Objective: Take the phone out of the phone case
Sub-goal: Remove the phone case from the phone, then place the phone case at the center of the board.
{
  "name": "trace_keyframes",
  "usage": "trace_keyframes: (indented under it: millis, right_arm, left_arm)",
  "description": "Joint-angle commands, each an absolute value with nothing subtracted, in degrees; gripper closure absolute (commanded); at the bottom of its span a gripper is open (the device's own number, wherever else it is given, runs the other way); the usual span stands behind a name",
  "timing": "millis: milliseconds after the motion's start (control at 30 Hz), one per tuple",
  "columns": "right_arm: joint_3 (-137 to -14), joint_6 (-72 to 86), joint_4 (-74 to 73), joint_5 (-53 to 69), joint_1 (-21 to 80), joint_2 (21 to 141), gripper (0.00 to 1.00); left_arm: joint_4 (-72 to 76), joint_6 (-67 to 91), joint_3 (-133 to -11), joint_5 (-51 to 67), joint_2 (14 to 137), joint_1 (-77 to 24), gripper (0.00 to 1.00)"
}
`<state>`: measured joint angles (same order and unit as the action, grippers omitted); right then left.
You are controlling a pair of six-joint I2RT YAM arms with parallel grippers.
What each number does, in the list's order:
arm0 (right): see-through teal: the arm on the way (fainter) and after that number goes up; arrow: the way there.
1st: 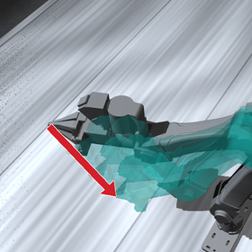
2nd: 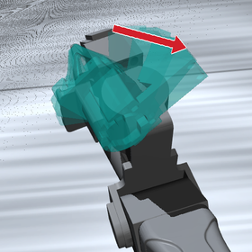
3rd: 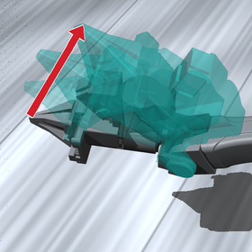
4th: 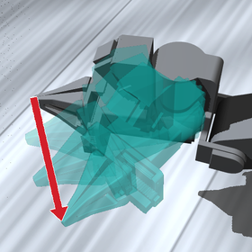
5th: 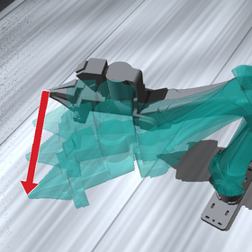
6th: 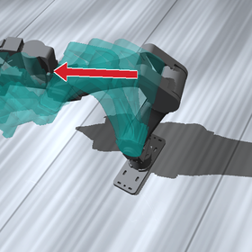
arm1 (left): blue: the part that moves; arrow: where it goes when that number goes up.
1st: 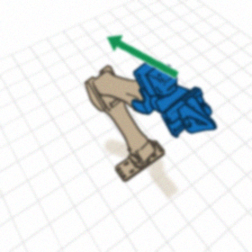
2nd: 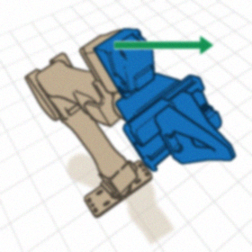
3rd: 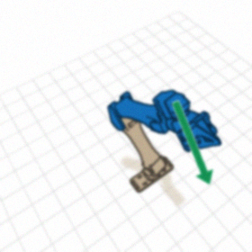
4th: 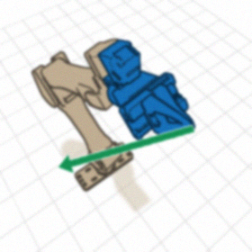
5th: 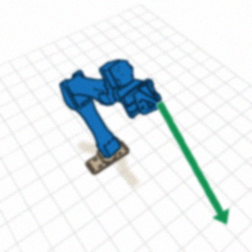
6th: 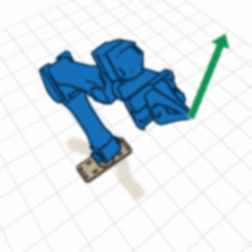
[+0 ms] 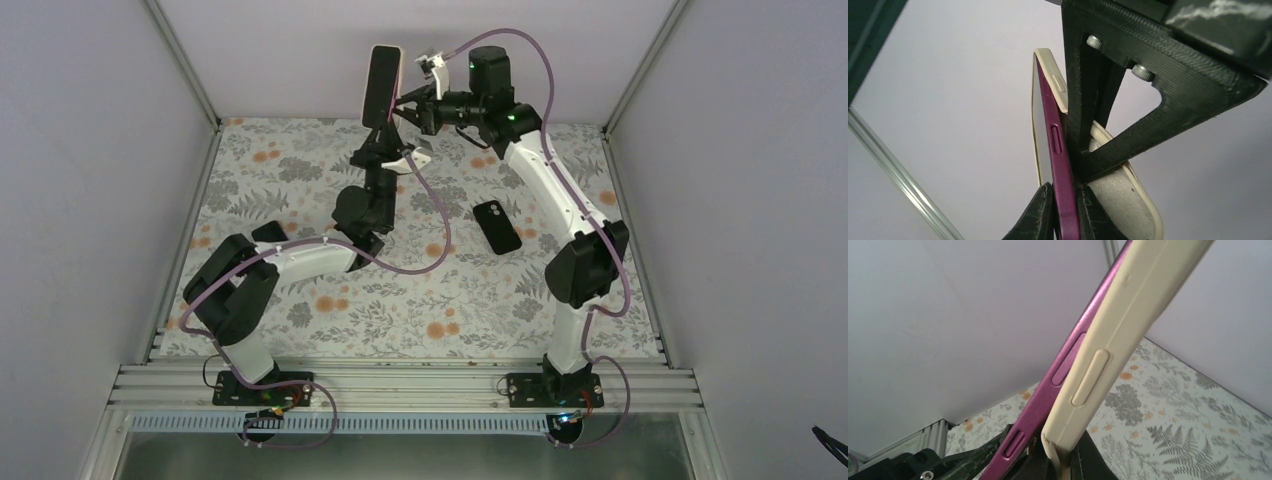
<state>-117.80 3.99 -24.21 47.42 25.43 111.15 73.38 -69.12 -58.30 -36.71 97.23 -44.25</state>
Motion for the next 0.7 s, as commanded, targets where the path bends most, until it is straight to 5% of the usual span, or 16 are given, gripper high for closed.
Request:
trace_keyframes:
  millis: [0, 367, 500, 667]
  right_arm:
    - [-117.3, -0.1, -32.2, 36.4, 24.8, 114.1, 0.97]
    - [-114.5, -4.2, -26.6, 12.5, 23.5, 112.3, 0.97]
    - [-113.1, -6.5, -30.5, 19.6, 20.7, 113.0, 0.97]
    - [-118.2, -18.4, -55.5, 39.6, 18.9, 120.1, 0.97]
  left_arm:
    - [76.4, -63.1, -60.7, -37.7, 90.8, -44.5, 0.98]
    - [61.7, -55.6, -60.6, -38.9, 85.8, -47.6, 0.98]
    - [60.1, -56.8, -56.9, -38.6, 83.1, -47.3, 0.98]
    - [49.3, -51.9, -51.8, -36.1, 78.0, -43.3, 0.98]
